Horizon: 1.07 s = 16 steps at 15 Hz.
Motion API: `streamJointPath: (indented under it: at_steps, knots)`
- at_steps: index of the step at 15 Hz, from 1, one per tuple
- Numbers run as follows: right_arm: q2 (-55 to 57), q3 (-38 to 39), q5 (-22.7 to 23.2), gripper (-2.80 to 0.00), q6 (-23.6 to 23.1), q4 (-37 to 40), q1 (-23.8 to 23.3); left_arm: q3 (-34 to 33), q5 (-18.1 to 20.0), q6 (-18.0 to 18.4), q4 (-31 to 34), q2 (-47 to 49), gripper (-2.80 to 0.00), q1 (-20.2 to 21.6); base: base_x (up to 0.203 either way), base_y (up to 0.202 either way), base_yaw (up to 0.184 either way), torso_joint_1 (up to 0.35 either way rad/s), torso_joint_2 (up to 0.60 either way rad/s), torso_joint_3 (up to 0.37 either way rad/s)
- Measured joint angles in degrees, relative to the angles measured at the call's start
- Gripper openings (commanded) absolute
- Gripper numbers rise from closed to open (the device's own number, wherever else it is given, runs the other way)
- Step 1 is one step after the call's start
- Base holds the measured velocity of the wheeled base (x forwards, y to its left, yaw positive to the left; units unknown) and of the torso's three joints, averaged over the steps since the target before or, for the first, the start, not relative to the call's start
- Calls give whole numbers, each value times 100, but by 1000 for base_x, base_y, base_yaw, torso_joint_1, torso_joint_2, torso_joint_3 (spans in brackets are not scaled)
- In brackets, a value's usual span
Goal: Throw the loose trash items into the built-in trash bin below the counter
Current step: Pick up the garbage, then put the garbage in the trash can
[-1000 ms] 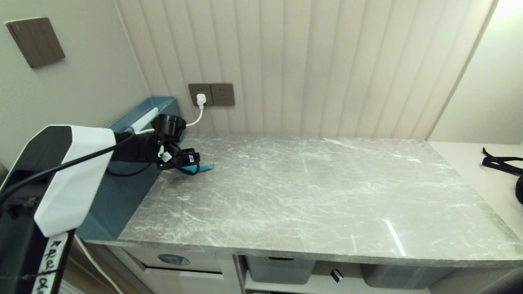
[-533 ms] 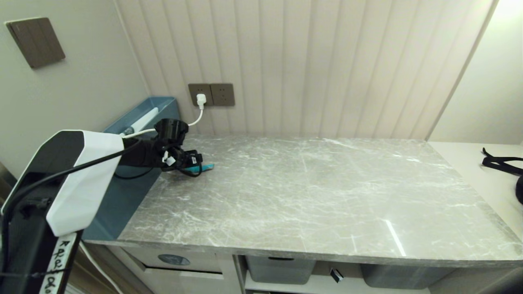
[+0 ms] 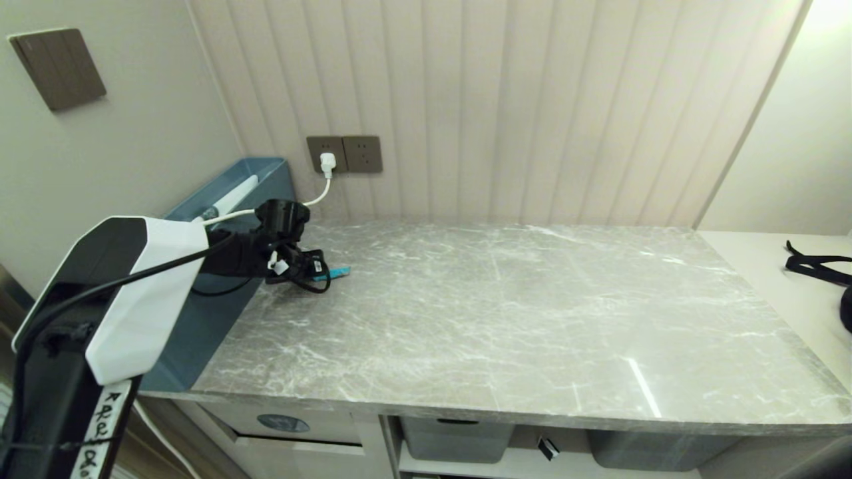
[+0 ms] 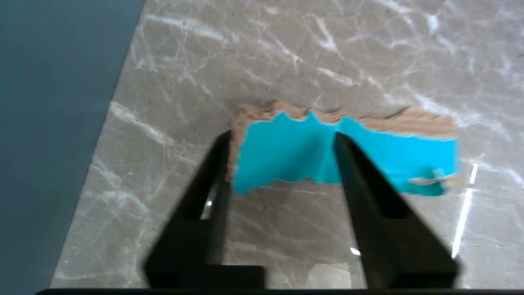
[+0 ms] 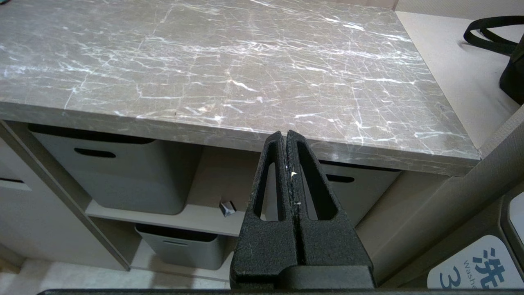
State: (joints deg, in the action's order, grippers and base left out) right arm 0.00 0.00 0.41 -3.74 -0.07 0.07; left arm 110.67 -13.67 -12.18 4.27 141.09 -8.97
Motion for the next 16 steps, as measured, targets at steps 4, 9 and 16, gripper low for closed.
streamJointPath:
  at_steps: [4, 9, 16]
  knots:
    - [0, 0, 0, -280, 0, 0, 0, 5, 121, 15, 0, 4, -280, 0, 0, 0, 0, 0, 0, 0]
    - [0, 0, 0, -280, 0, 0, 0, -32, 353, 30, 98, -366, -280, -10, 0, 0, 0, 0, 0, 0]
    - [0, 0, 0, -280, 1, 0, 0, -913, 847, 611, 132, -2591, -280, -191, 0, 0, 0, 0, 0, 0]
